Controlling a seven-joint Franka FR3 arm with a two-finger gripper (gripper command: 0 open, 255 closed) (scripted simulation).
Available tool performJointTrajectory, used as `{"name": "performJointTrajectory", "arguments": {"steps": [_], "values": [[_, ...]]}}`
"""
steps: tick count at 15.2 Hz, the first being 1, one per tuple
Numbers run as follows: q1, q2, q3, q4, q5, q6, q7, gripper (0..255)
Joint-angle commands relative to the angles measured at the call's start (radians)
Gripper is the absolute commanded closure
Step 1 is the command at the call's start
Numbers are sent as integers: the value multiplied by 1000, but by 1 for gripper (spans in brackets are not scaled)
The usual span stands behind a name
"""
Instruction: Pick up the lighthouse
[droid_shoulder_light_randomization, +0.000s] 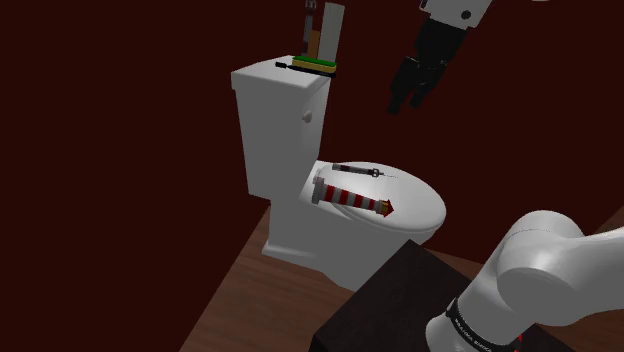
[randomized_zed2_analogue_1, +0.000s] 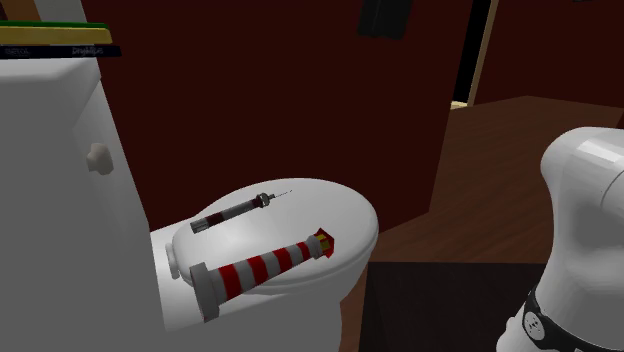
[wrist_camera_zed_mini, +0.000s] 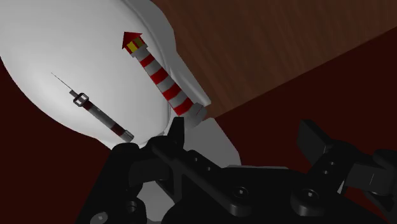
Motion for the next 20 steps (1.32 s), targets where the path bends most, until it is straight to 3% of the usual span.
{"name": "performJointTrajectory", "arguments": {"steps": [1,11,20], "values": [[0,0,0,0,0,0,0,0],[20,73,-159,-237,-79,288,-273,0],[44,296,-316,-323,-125,578,-529,0]]}}
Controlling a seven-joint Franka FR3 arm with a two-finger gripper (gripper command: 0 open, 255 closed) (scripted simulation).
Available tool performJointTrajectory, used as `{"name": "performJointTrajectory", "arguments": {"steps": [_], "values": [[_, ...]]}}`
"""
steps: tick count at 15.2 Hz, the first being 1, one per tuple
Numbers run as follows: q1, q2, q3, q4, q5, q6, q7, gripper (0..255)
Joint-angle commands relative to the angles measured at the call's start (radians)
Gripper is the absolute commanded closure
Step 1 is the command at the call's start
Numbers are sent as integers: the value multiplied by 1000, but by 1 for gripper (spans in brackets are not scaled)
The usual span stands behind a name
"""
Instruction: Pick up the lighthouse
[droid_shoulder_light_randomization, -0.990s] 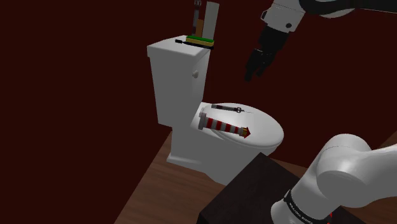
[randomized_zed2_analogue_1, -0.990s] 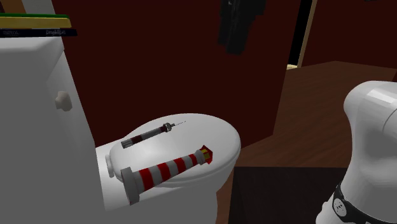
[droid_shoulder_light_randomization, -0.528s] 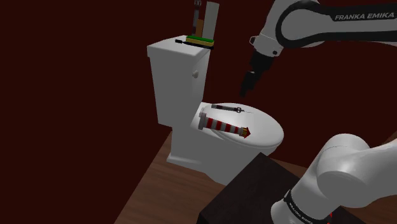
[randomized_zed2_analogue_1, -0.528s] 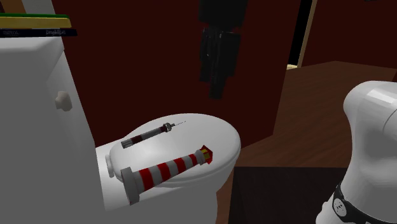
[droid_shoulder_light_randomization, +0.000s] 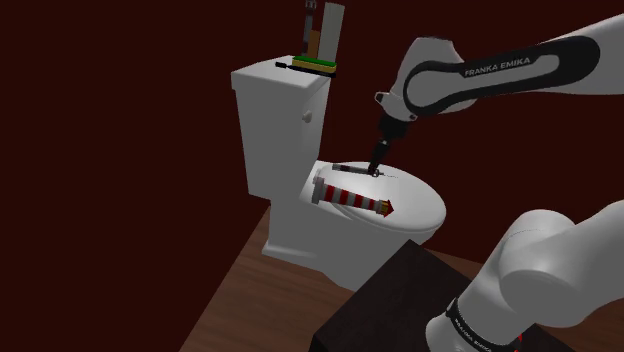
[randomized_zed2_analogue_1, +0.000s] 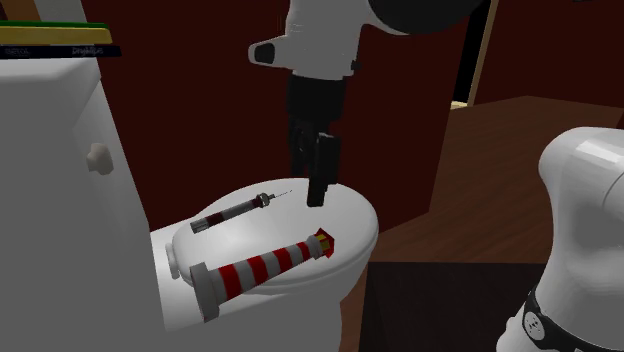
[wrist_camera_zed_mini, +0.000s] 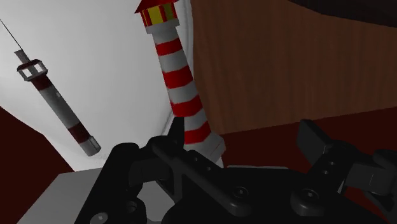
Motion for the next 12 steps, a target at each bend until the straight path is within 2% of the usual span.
{"name": "performJointTrajectory", "arguments": {"steps": [1,7,12], "values": [[10,67,-38,-4,-3,69,-64,0],[57,300,-144,20,47,258,-272,0],[99,529,-205,85,193,387,-505,0]]}}
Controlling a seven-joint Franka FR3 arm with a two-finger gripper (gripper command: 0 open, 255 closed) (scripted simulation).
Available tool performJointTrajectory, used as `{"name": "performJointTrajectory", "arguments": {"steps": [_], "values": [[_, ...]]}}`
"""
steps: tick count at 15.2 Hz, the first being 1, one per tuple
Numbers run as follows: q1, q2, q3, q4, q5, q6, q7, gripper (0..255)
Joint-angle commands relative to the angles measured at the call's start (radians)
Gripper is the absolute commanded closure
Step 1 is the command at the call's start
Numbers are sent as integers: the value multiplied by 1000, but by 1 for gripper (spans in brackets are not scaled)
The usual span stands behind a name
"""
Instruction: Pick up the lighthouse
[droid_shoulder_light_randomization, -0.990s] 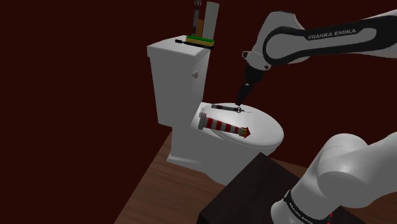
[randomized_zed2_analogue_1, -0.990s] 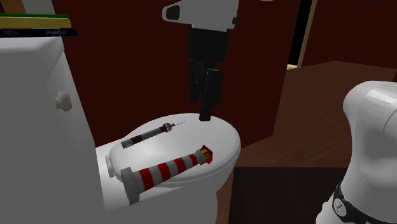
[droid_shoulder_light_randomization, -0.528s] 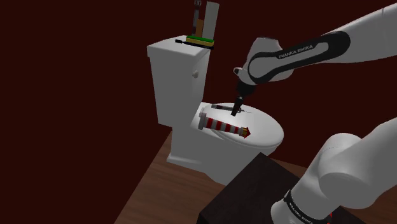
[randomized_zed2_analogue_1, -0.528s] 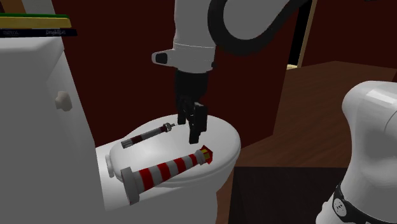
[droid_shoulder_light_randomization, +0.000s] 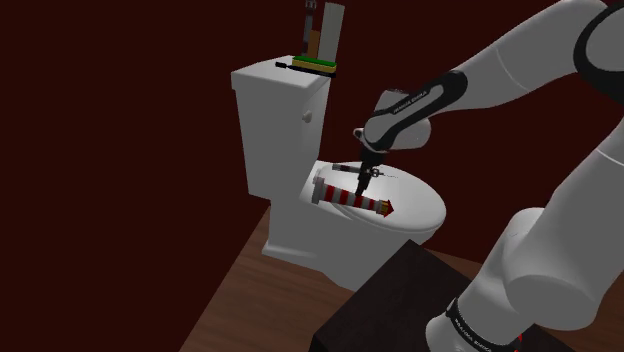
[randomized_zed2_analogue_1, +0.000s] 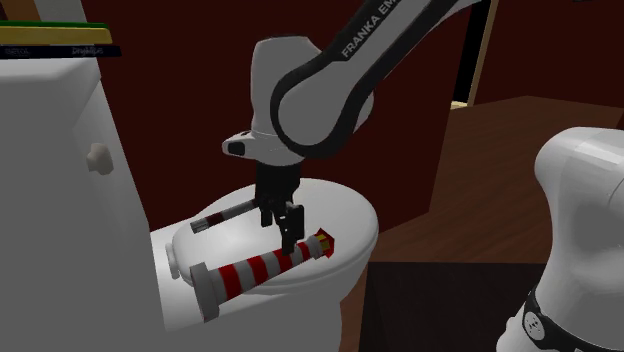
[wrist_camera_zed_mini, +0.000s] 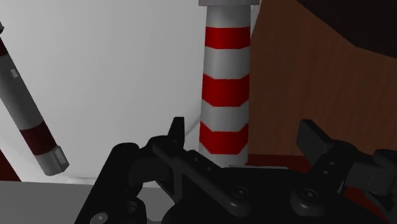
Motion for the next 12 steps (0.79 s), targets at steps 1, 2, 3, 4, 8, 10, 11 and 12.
{"name": "performJointTrajectory", "arguments": {"steps": [1,2,3,4,8,10,11,12], "values": [[9,77,-8,25,60,38,-82,0],[7,90,-5,23,73,52,-92,0],[7,103,-3,21,86,66,-102,0],[7,117,-1,19,100,79,-113,0],[2,174,12,15,163,132,-159,0],[0,183,15,15,173,139,-167,0],[0,185,16,16,175,139,-168,255],[-1,186,16,17,176,139,-169,255]]}}
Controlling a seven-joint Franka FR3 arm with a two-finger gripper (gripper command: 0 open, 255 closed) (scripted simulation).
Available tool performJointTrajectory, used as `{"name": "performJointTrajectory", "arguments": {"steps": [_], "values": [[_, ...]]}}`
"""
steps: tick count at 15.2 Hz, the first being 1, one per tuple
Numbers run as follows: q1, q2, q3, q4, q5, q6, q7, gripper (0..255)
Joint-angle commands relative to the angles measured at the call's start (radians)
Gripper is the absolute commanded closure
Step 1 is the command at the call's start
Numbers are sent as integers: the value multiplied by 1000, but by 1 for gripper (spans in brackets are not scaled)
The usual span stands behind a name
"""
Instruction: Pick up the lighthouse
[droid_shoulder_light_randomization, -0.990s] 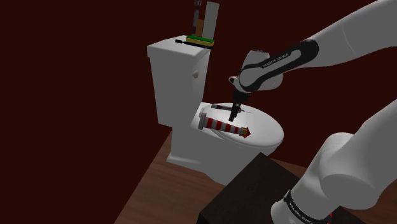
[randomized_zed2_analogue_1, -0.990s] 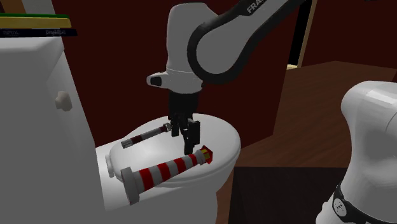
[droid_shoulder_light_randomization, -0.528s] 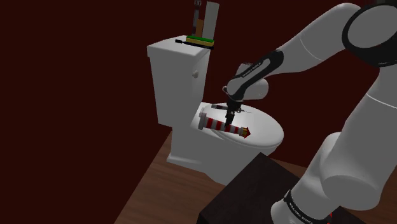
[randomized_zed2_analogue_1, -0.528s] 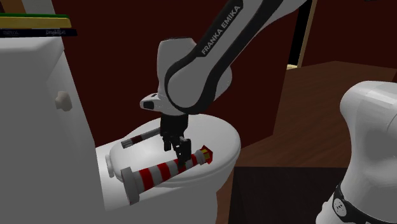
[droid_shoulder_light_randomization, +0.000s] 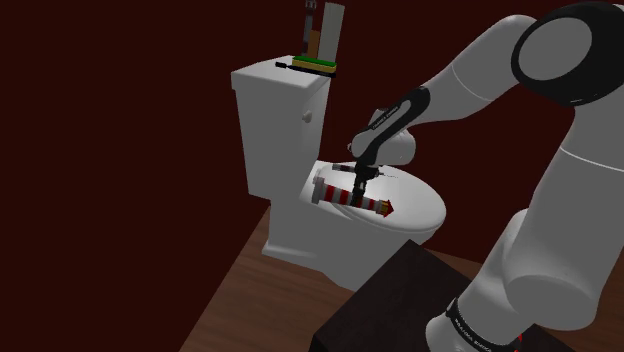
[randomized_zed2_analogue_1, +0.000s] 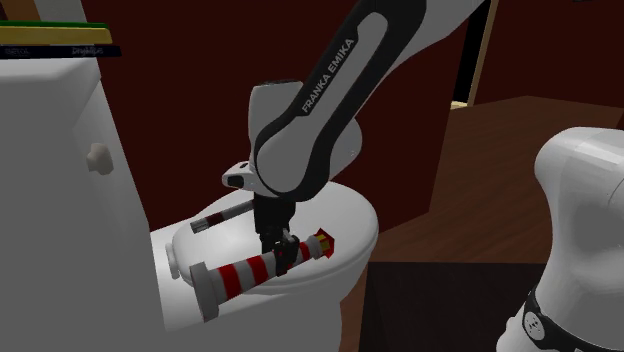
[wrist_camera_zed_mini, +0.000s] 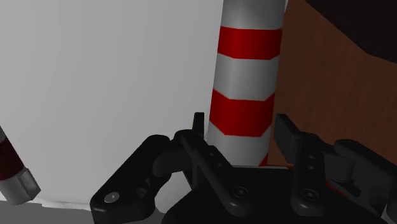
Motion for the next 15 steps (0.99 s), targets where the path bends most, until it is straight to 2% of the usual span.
{"name": "performJointTrajectory", "arguments": {"steps": [1,8,15], "values": [[0,2,1,1,2,2,-1,255],[0,-1,0,-2,0,1,0,255],[9,-100,-23,7,-106,-91,79,255]]}}
